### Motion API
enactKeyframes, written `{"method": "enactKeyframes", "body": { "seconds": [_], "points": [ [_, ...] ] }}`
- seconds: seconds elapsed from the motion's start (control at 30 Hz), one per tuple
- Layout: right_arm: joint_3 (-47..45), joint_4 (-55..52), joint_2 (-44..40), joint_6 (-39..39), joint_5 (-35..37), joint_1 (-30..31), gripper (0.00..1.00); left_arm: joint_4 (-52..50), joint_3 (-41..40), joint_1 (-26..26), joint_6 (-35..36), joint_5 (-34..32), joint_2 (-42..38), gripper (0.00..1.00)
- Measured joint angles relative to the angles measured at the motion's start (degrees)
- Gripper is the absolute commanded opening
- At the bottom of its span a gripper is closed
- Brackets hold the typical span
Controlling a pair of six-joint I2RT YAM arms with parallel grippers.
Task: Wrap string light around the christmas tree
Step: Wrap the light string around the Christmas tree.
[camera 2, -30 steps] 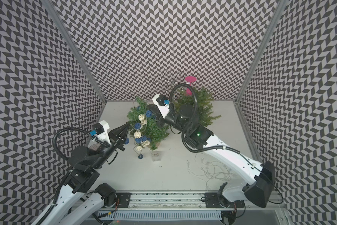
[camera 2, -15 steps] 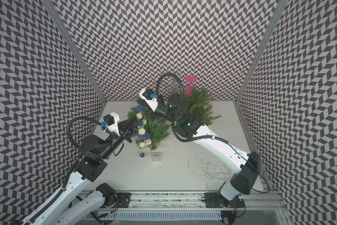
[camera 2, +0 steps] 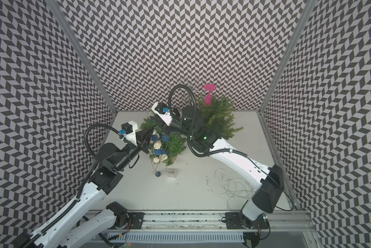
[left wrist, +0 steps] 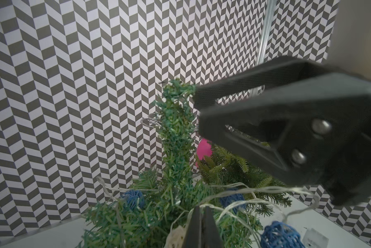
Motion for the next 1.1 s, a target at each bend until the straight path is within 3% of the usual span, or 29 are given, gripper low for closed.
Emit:
{"method": "enactKeyframes", "body": {
  "seconds": [0.03, 0.1, 0.13, 0.17, 0.23, 0.3, 0.43, 0.8, 0.93, 1.1],
  "points": [
    [-2.05, -0.04, -1.64, -0.28, -0.24, 0.00, 0.50, -0.26, 0.52, 0.07, 0.20, 0.39, 0.07, 0.00],
    [-7.48, -0.09, -6.62, -0.24, -0.79, 0.00, 0.69, -0.72, 2.03, 0.26, 0.39, 1.29, -0.04, 0.00],
    [-9.33, 0.00, -8.70, -0.24, -1.09, 0.00, 0.72, -0.76, 2.54, 0.28, 0.39, 1.46, -0.20, 0.00],
    [-11.21, -0.02, -11.21, -0.11, -1.53, 0.00, 0.71, -0.96, 3.02, 0.33, 0.39, 2.27, -0.50, 0.00],
    [-13.31, 0.24, -15.02, 0.72, -2.40, 0.00, 0.59, -0.98, 3.23, 0.33, 0.37, 4.04, -1.31, 0.00],
    [-14.75, 0.85, -18.38, 1.68, -4.96, 0.00, 0.57, -1.27, 3.21, 0.35, 0.17, 5.86, -2.14, 0.00],
    [-18.36, 3.72, -22.36, 3.65, -7.63, 0.17, 0.73, -2.10, 3.10, 0.35, -0.24, 7.19, -4.09, 0.00],
    [-24.65, 5.70, -17.33, 5.27, -14.45, 3.91, 0.50, -2.45, 2.36, 0.35, -1.36, 8.35, -5.92, 0.00],
    [-23.89, 6.08, -14.62, 4.98, -17.79, 4.39, 0.50, -2.67, 2.08, 0.35, -1.55, 8.74, -5.81, 0.00],
    [-20.02, 6.10, -10.01, 5.62, -16.41, 3.82, 0.51, -2.73, 1.97, 0.35, -1.57, 10.49, -5.09, 0.00]
  ]
}}
